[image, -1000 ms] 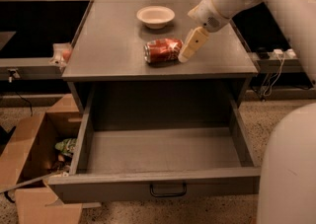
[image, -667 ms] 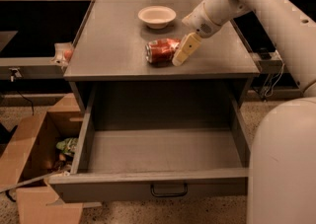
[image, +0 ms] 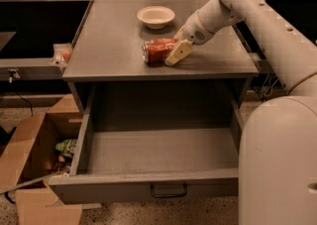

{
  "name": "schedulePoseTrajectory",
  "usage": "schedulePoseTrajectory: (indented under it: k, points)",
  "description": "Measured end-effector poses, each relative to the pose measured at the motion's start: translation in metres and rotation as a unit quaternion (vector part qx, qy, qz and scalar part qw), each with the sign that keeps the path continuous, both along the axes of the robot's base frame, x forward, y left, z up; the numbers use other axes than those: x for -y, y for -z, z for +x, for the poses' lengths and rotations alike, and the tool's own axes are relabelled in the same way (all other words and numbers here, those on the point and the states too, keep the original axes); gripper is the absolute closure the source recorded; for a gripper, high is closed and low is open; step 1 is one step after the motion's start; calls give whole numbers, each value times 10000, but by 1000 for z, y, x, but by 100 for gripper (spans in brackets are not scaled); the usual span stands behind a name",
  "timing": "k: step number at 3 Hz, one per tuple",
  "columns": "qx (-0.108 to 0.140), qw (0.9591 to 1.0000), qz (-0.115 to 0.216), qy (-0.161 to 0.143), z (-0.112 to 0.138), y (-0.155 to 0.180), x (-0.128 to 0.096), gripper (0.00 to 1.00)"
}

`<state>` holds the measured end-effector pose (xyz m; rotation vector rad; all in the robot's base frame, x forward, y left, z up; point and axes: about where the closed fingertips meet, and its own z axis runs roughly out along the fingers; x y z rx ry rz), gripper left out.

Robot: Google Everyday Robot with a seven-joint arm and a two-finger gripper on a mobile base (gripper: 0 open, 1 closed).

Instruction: Place coke can into top drawer

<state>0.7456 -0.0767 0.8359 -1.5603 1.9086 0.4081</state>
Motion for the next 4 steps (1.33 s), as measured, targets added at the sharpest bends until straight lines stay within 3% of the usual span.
schedulePoseTrajectory:
  k: [1, 2, 3, 4]
  points:
    - [47, 10000, 21, -23, -3, -6, -1, 81]
    - [500, 9982, 222, -245, -32, -42, -8, 100]
    - [698, 9932, 662, -659, -75, -58, -22, 100]
    - [683, 9933, 640, -684, -78, -56, -23, 100]
